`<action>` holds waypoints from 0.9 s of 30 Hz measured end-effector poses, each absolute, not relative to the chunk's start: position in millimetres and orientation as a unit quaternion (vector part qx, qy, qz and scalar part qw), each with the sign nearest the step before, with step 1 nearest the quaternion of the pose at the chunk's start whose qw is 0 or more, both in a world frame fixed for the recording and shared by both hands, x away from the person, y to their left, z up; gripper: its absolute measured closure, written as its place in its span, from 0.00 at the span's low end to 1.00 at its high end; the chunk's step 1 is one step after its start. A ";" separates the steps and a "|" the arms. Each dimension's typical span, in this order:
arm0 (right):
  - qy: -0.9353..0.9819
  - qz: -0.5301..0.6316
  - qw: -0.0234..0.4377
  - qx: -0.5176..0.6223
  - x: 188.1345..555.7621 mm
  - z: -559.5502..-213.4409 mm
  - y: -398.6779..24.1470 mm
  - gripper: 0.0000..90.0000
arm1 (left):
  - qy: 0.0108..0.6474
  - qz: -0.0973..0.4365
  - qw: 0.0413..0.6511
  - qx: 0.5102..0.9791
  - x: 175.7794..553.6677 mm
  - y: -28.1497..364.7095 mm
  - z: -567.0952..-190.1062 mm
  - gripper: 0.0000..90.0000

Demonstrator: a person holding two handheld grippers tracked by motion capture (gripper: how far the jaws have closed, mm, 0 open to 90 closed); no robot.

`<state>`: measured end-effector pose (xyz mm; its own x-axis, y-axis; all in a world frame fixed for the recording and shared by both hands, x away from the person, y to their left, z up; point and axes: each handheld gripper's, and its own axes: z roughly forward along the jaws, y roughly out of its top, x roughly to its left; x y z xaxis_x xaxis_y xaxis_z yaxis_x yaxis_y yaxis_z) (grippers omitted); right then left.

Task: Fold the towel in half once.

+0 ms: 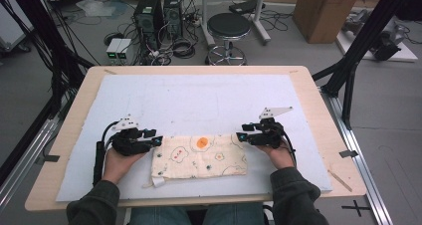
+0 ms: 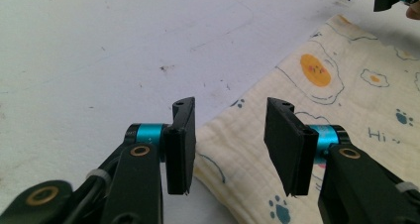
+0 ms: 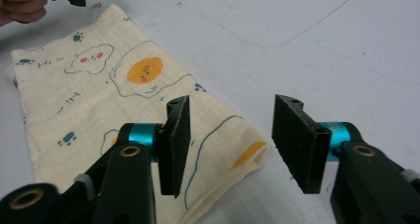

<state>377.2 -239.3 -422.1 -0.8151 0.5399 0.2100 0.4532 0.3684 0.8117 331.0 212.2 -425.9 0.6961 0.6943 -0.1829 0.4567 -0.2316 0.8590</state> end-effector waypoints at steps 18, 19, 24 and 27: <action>0.830 0.475 0.059 0.287 371.5 -414.4 -234.3 0.47 | 0.361 0.123 0.502 0.776 324.3 213.4 -418.1 0.53; 0.831 0.475 0.063 0.285 371.3 -414.2 -234.1 0.47 | 0.362 0.123 0.502 0.776 324.4 213.2 -418.2 0.52; 0.832 0.473 0.061 0.283 371.5 -414.6 -233.5 0.47 | 0.363 0.124 0.501 0.776 324.5 213.9 -418.1 0.51; 0.836 0.467 0.062 0.281 371.9 -415.8 -232.0 0.46 | 0.364 0.129 0.501 0.774 324.7 214.4 -417.9 0.50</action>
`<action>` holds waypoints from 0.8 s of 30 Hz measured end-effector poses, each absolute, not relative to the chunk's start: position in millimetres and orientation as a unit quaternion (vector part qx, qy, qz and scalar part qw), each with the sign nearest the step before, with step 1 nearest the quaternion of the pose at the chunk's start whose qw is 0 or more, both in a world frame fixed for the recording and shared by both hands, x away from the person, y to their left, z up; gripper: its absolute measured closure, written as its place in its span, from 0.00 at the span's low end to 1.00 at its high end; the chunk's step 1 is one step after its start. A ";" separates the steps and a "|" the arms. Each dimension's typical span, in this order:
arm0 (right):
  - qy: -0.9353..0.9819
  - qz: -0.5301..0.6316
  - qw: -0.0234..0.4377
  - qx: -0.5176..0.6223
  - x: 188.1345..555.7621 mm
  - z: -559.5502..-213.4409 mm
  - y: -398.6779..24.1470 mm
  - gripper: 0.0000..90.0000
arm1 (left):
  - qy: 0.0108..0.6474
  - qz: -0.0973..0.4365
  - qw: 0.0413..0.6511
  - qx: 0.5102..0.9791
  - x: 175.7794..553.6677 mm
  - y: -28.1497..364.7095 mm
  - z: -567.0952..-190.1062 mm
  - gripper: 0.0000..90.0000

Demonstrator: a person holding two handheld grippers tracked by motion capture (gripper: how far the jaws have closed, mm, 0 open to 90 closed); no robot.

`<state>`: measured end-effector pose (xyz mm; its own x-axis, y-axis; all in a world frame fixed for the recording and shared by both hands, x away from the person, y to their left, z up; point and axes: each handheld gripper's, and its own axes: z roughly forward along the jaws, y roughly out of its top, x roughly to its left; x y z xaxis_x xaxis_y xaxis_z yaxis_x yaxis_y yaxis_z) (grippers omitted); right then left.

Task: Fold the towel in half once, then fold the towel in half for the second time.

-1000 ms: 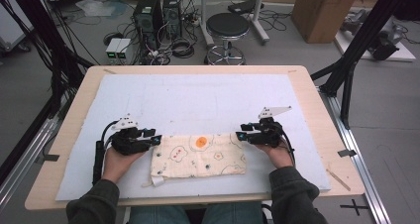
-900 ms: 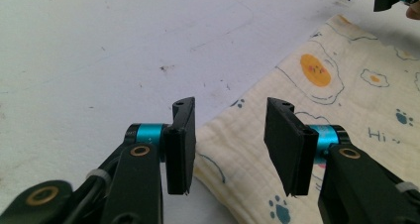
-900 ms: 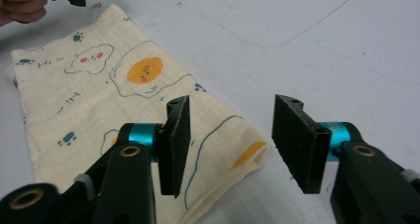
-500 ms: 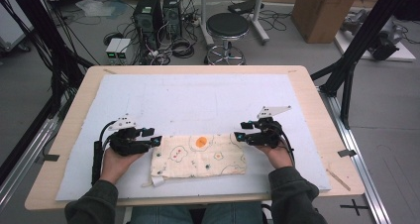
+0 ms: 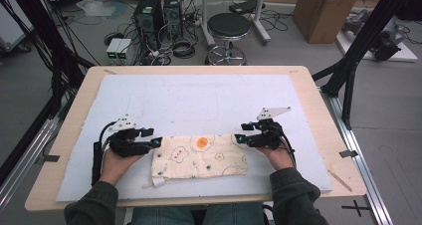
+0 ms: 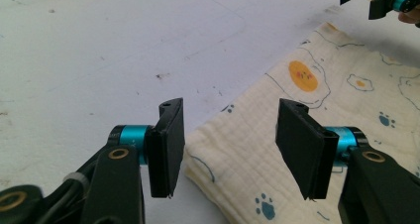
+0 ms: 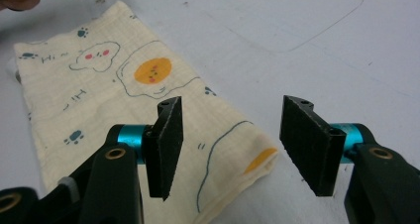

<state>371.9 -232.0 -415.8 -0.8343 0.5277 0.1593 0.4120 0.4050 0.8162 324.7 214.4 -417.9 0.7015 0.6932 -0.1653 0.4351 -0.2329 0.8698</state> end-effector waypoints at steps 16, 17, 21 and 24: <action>0.834 0.465 0.057 0.293 376.3 -418.8 -230.1 0.49 | 0.380 0.131 0.496 0.769 330.0 215.1 -421.1 0.49; 0.833 0.467 0.058 0.291 377.4 -419.3 -230.2 0.50 | 0.381 0.130 0.496 0.769 330.9 215.3 -421.7 0.50; 0.835 0.462 0.058 0.295 381.5 -420.7 -229.8 0.51 | 0.390 0.128 0.495 0.766 335.5 215.6 -424.3 0.52; 0.834 0.462 0.053 0.296 385.3 -423.6 -229.0 0.53 | 0.399 0.129 0.486 0.767 339.1 215.6 -427.4 0.54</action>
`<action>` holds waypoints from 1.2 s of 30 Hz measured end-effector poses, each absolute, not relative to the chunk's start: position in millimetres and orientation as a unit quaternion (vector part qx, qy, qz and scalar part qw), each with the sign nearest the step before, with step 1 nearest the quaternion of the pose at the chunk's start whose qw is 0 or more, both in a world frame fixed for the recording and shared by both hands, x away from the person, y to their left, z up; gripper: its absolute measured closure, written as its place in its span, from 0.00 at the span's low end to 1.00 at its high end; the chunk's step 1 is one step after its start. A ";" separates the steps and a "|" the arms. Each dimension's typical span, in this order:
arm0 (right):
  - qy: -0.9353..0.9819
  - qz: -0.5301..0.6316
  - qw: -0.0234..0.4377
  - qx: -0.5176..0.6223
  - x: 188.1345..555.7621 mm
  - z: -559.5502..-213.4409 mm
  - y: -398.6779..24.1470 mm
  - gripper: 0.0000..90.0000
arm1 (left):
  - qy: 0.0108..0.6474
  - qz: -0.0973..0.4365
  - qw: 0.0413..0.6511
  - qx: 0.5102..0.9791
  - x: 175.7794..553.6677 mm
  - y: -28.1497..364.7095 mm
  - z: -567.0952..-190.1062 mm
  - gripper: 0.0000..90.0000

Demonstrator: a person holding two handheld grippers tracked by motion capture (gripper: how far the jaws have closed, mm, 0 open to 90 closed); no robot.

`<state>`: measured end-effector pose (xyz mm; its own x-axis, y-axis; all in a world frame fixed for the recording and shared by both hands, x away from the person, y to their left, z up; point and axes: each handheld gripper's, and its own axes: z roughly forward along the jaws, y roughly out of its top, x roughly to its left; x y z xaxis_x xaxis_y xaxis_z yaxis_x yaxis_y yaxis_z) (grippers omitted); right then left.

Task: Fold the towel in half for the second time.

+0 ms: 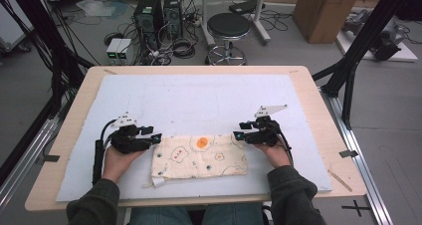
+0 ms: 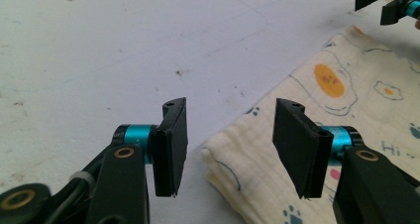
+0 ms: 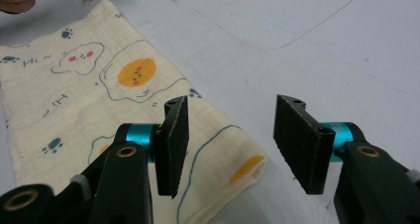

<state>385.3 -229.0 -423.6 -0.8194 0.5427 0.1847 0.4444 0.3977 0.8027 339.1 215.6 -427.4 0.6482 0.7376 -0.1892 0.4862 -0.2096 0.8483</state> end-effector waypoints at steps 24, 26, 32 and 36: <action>0.861 0.405 0.014 0.306 397.8 -442.5 -224.1 0.73 | 0.410 0.081 0.442 0.794 352.5 214.9 -445.6 0.71; 0.863 0.403 0.011 0.305 396.8 -442.1 -223.4 0.76 | 0.410 0.078 0.441 0.795 352.4 214.2 -445.7 0.73; 0.868 0.399 0.011 0.294 394.5 -441.9 -220.8 0.83 | 0.404 0.075 0.437 0.800 351.0 211.3 -446.2 0.84; 0.871 0.396 0.009 0.290 393.0 -441.7 -219.3 0.88 | 0.396 0.081 0.435 0.804 349.6 210.8 -444.8 0.92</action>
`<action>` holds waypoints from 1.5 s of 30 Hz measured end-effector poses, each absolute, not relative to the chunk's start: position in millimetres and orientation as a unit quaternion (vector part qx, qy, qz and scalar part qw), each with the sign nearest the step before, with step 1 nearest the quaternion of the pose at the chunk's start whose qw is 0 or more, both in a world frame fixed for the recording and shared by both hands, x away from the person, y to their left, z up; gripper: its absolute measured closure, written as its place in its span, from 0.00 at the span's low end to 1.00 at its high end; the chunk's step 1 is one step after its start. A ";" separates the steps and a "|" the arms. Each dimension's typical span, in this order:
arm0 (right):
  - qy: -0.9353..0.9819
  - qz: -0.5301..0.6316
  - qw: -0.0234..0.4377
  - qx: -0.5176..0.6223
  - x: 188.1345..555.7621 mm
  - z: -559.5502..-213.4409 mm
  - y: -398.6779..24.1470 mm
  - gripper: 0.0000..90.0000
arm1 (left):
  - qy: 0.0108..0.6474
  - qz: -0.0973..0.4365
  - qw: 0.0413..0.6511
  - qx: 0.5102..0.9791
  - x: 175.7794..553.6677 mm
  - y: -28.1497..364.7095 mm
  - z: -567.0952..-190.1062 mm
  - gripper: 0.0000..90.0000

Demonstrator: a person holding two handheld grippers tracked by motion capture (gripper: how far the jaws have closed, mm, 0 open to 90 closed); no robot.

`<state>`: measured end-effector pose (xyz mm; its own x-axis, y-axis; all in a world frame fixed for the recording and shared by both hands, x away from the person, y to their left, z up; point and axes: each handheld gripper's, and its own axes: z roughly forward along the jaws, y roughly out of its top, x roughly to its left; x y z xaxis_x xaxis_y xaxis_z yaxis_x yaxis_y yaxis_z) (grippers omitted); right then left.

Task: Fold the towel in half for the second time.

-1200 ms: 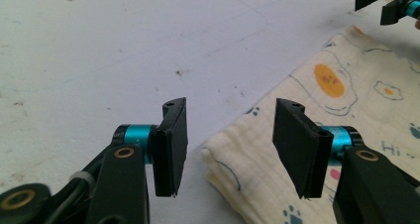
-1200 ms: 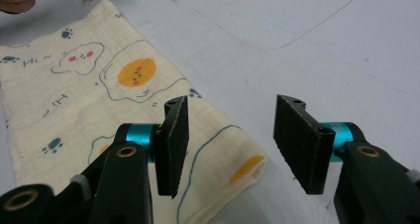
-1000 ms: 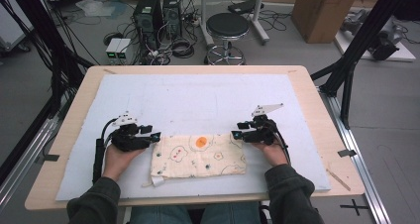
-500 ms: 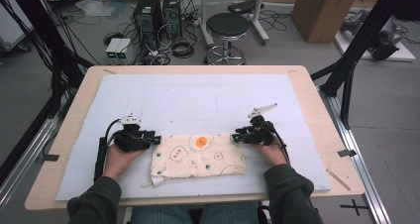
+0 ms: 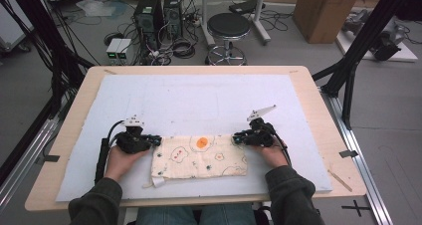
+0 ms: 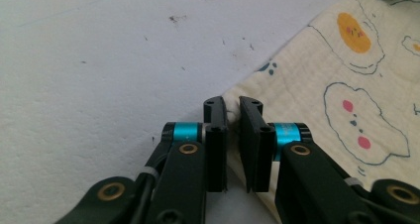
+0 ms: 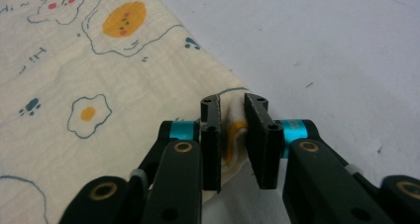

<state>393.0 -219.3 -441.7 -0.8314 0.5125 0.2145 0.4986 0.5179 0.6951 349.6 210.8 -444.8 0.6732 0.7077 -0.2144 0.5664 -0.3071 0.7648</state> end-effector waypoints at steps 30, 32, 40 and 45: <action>0.864 0.405 0.010 0.298 432.5 -412.5 -221.2 0.93 | 0.422 0.122 0.454 0.775 379.2 212.7 -418.0 0.95; 0.861 0.408 0.014 0.304 439.4 -409.6 -221.9 0.93 | 0.425 0.129 0.458 0.770 385.7 211.6 -413.6 0.95; 0.837 0.428 0.004 0.342 463.4 -415.2 -223.1 0.93 | 0.456 0.136 0.468 0.744 404.4 215.3 -418.6 0.95; 0.836 0.410 -0.007 0.364 470.2 -432.3 -220.8 0.93 | 0.452 0.145 0.454 0.754 405.6 210.5 -422.9 0.95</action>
<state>470.2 -220.8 -432.3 -0.7350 0.6031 0.3100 0.6145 0.3992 0.6805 405.6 210.5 -422.9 0.5493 0.8133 -0.1917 0.5497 -0.1789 0.8160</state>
